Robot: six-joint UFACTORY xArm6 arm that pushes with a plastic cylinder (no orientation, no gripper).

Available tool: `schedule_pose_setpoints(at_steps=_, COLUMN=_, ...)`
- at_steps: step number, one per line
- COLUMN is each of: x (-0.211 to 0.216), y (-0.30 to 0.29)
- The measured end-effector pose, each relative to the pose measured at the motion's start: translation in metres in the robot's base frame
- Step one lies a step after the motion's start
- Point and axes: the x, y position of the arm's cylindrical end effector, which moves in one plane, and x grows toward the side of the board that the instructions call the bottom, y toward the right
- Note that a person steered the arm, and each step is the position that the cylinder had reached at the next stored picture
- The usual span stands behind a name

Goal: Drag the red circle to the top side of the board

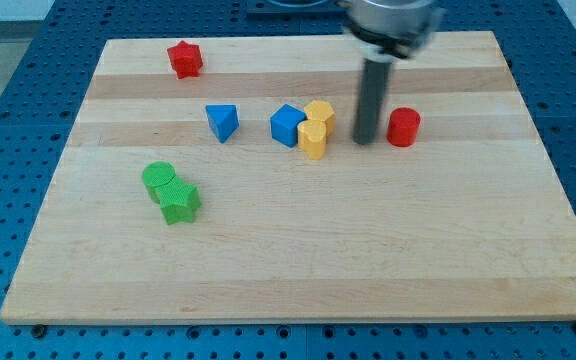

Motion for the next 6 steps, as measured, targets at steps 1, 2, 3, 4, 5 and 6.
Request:
schedule_pose_setpoints(at_steps=1, x=-0.017, y=-0.010)
schedule_pose_setpoints(at_steps=2, x=0.001, y=-0.004)
schedule_pose_setpoints(at_steps=3, x=0.022, y=0.019)
schedule_pose_setpoints(at_steps=4, x=0.032, y=0.060)
schedule_pose_setpoints(at_steps=5, x=0.027, y=0.114)
schedule_pose_setpoints(at_steps=6, x=-0.018, y=0.122)
